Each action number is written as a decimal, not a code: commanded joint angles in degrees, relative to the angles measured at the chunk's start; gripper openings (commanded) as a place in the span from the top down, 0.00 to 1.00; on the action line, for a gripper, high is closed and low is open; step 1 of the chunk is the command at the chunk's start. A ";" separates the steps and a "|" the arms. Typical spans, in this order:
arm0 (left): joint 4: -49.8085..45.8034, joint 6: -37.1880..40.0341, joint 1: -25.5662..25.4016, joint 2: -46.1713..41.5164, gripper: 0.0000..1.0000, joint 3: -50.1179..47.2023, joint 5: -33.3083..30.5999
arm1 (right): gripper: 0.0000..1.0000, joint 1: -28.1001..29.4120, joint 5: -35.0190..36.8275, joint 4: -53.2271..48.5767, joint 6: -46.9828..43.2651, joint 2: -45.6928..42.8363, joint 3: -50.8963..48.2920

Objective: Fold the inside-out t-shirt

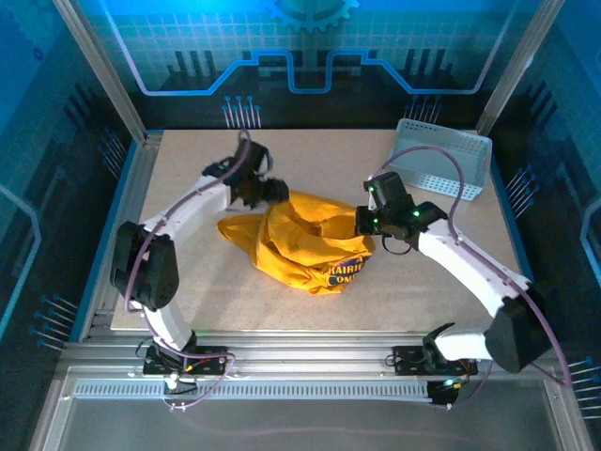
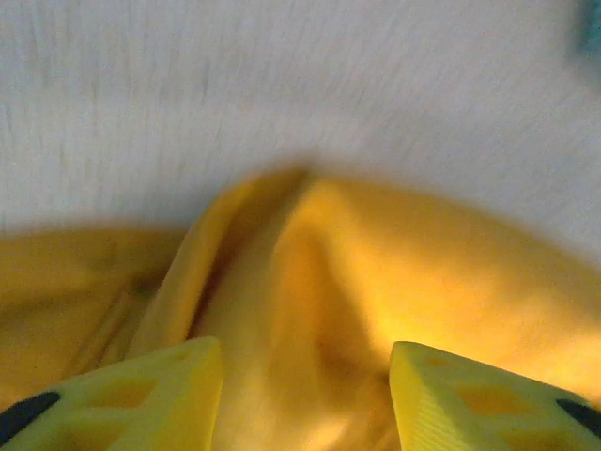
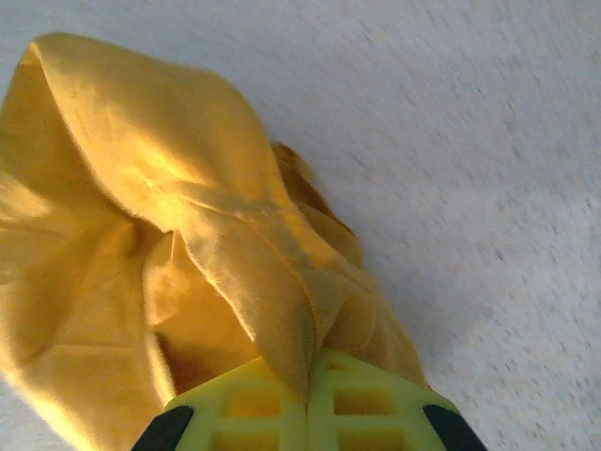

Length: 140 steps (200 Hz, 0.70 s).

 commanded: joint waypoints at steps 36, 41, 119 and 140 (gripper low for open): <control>-2.08 -6.02 -14.27 -16.79 0.37 -11.02 -14.37 | 1.00 -0.41 -3.64 3.91 1.27 -4.99 -2.82; -2.27 -6.18 -15.51 -16.09 0.34 -10.82 -15.32 | 1.00 -0.08 -3.44 4.40 1.23 -5.29 -3.21; -3.23 -11.28 -17.29 -4.26 0.41 -9.35 -15.62 | 1.00 2.65 1.97 2.46 -0.70 -8.31 -3.64; -1.54 -9.78 -17.27 -3.78 0.58 -9.59 -14.15 | 1.00 2.58 4.58 1.69 -0.95 -8.55 -3.31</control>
